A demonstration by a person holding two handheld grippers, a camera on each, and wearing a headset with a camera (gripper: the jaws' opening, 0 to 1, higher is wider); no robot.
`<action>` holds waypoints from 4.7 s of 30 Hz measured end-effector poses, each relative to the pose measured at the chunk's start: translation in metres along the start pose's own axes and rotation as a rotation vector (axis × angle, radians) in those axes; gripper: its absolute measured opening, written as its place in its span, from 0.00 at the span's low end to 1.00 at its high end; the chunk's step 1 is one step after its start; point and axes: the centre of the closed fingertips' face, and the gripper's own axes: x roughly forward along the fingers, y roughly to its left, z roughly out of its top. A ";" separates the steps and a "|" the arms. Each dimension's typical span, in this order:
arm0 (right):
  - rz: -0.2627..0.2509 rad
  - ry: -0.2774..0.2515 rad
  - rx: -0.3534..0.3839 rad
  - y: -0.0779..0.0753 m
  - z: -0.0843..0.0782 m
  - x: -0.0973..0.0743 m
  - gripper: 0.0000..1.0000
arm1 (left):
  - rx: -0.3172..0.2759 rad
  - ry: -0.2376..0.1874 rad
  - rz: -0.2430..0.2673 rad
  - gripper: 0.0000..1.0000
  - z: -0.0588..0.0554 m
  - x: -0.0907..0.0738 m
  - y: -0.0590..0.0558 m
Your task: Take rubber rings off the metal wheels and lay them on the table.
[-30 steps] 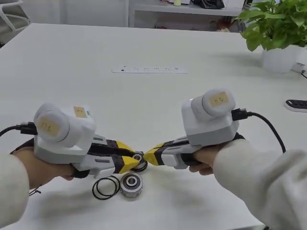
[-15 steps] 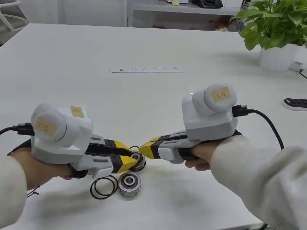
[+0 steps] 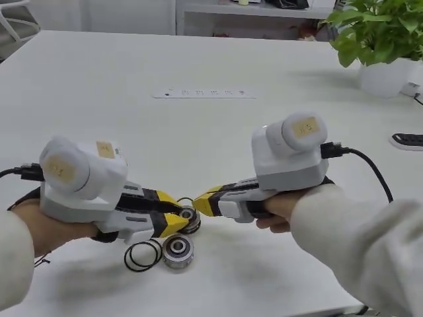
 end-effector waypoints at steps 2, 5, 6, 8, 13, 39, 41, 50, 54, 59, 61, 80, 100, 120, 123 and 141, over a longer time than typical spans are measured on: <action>0.000 -0.006 0.004 0.000 0.002 -0.001 0.00 | 0.009 0.001 -0.001 0.21 0.002 -0.004 0.001; -0.001 -0.021 0.014 -0.001 0.005 -0.003 0.00 | 0.001 -0.012 -0.005 0.28 0.008 -0.011 0.002; -0.002 -0.026 0.018 -0.002 0.007 -0.003 0.00 | 0.002 -0.018 -0.002 0.31 0.011 -0.015 0.003; -0.004 -0.034 0.024 -0.002 0.009 -0.005 0.00 | 0.005 -0.026 0.009 0.36 0.014 -0.022 0.006; 0.000 -0.059 0.038 0.000 0.015 -0.007 0.00 | 0.007 -0.024 0.017 0.46 0.014 -0.041 0.007; 0.120 -0.056 0.022 0.047 0.021 0.003 0.00 | -0.053 -0.022 0.085 0.70 -0.004 -0.092 -0.018; 0.129 -0.044 0.011 0.052 0.019 0.005 0.00 | -0.063 -0.022 0.091 0.70 -0.007 -0.094 -0.021; 0.229 0.031 0.009 0.083 0.002 0.015 0.00 | -0.076 -0.018 0.092 0.70 -0.011 -0.095 -0.023; 0.289 0.068 0.011 0.098 -0.007 0.018 0.00 | -0.083 -0.028 0.092 0.69 -0.009 -0.095 -0.023; 0.293 0.116 -0.036 0.103 -0.022 0.023 0.00 | -0.081 -0.019 0.089 0.69 -0.011 -0.094 -0.023; 0.284 0.137 -0.082 0.102 -0.028 0.024 0.00 | -0.078 -0.019 0.086 0.69 -0.010 -0.094 -0.024; 0.216 0.113 -0.171 0.085 -0.024 0.027 0.14 | -0.072 0.005 0.069 0.67 -0.014 -0.091 -0.028; 0.115 0.011 -0.077 0.044 0.001 0.014 0.17 | -0.078 -0.057 0.067 0.67 0.006 -0.092 -0.023; 0.018 0.010 0.023 -0.006 -0.013 -0.003 0.21 | 0.012 -0.109 0.041 0.58 0.058 -0.085 -0.005; 0.019 0.020 0.026 -0.008 -0.016 -0.003 0.21 | 0.023 -0.110 0.046 0.58 0.062 -0.083 0.000; 0.043 0.081 -0.039 -0.003 -0.030 -0.001 0.21 | 0.078 -0.024 0.032 0.49 0.045 -0.025 0.022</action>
